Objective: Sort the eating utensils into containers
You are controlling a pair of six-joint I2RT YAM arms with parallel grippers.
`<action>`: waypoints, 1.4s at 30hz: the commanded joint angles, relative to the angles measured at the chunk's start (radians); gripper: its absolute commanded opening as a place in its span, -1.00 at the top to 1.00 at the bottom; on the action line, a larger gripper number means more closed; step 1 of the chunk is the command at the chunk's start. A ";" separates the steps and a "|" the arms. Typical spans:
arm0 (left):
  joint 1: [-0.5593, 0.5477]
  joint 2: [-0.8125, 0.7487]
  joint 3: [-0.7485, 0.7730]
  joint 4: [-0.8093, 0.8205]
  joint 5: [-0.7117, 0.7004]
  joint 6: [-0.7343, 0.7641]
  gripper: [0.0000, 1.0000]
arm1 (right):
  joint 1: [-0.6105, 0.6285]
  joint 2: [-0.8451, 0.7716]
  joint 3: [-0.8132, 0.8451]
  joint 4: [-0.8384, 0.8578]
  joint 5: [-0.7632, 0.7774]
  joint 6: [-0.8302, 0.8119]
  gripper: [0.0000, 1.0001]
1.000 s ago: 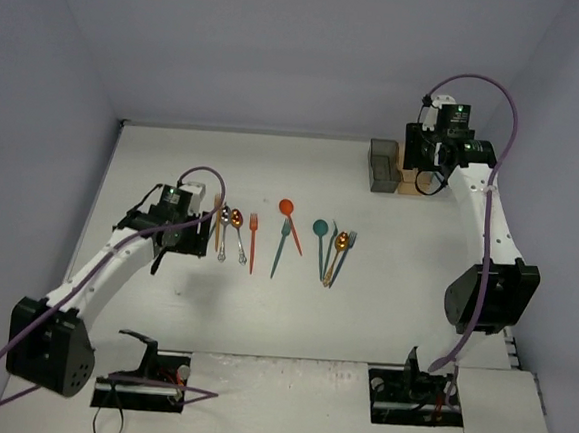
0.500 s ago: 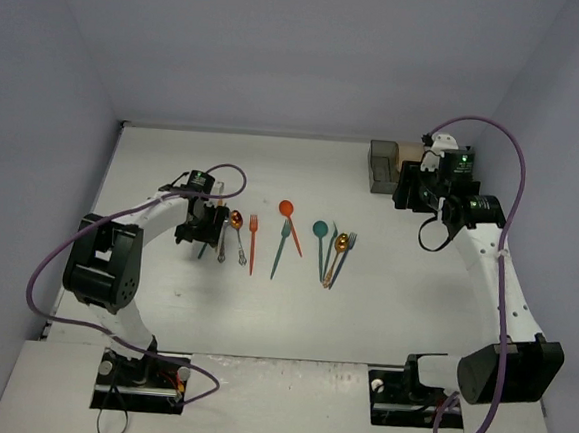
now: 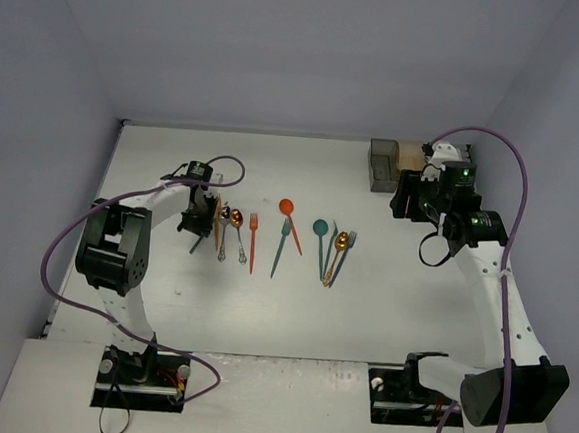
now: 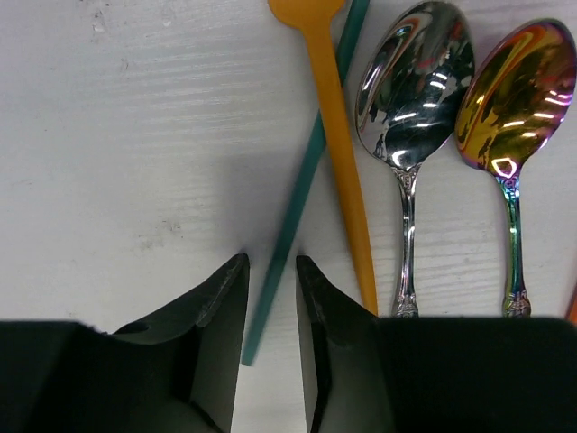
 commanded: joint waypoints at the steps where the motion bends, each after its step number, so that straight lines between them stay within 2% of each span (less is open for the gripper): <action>1: -0.005 0.043 -0.003 0.014 -0.002 -0.008 0.75 | 0.011 -0.024 -0.005 0.069 -0.009 0.004 -0.04; 3: -0.005 0.045 -0.007 0.014 0.002 -0.022 0.93 | 0.016 -0.023 -0.007 0.071 -0.012 0.005 -0.04; 5: -0.007 0.041 -0.013 0.016 0.006 -0.032 1.00 | 0.019 -0.024 -0.007 0.072 -0.012 0.005 -0.04; 14: -0.008 -0.049 -0.021 -0.065 -0.014 -0.024 1.00 | 0.028 -0.025 -0.001 0.076 -0.014 0.005 -0.04; 18: -0.019 -0.102 -0.013 -0.111 0.024 -0.033 1.00 | 0.033 -0.023 0.003 0.077 -0.022 0.008 -0.04; 29: -0.074 -0.395 0.022 -0.104 0.150 -0.273 1.00 | 0.094 0.005 0.030 0.098 -0.131 0.069 -0.07; 32: -0.074 -0.471 0.033 -0.041 0.202 -0.399 1.00 | 0.159 0.013 0.037 0.119 -0.137 0.086 -0.10; 36: -0.113 -0.544 -0.008 0.207 0.287 -0.630 1.00 | 0.275 0.023 0.044 0.207 -0.125 0.151 -0.18; 39: -0.195 -0.558 -0.009 0.336 0.262 -0.770 1.00 | 0.385 0.044 0.051 0.269 -0.098 0.190 -0.21; 42: -0.274 -0.556 0.005 0.420 0.217 -0.849 1.00 | 0.471 0.069 0.067 0.311 -0.059 0.211 -0.24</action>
